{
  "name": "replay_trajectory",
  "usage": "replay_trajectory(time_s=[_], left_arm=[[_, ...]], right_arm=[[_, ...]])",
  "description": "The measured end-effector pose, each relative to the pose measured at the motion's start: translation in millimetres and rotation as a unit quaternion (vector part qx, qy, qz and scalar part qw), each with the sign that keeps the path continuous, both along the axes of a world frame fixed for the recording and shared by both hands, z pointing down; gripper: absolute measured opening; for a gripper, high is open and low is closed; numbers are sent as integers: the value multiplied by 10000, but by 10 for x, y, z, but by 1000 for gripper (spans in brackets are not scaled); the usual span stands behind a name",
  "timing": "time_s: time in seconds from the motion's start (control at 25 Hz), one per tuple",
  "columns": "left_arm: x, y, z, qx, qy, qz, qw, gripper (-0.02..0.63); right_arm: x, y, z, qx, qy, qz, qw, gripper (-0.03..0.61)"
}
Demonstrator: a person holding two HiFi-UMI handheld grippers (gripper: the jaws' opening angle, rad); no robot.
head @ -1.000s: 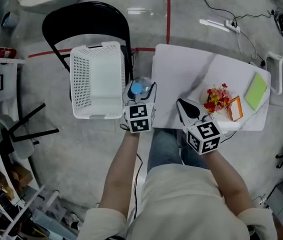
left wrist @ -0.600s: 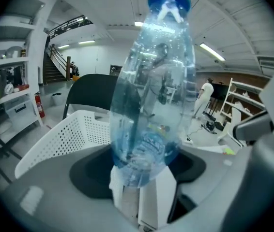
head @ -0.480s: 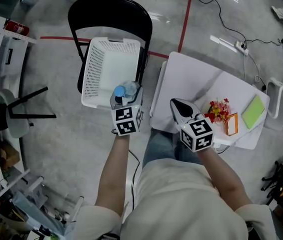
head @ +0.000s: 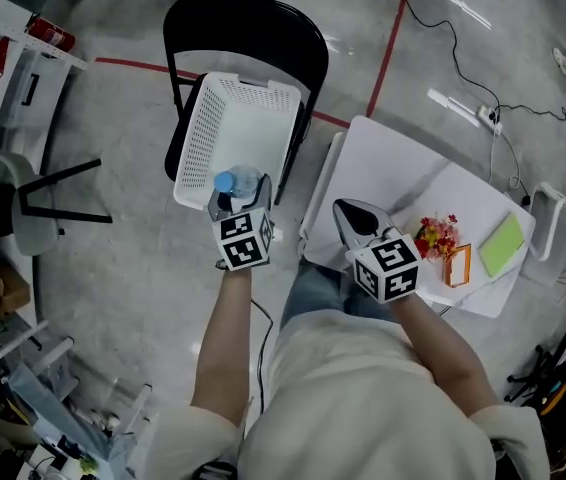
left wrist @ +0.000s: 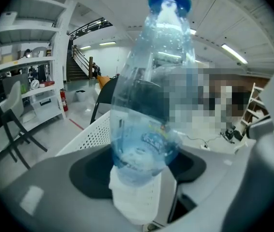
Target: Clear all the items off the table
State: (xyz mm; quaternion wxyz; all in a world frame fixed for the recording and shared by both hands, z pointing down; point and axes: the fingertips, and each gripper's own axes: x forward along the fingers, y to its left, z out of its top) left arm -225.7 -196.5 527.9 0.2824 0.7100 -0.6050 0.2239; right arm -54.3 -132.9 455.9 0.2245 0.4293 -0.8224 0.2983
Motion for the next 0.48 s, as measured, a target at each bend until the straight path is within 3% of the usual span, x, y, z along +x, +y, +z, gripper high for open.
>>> replay_trajectory(time_s=[0.2,0.32,0.48], left_arm=[[-72,16,100,-184,120,-229,9995,337],[-92,11,87,-190,316,-374,9986,397],[-106,-21,65,-134,265,-392,9988,408]], right_arm=[[-12,-50,-23,28,21,8,10000,-2],[6,-9,-28,20,35,12,10000,-2],[30,34,-22,5,74,-7,10000,-2]])
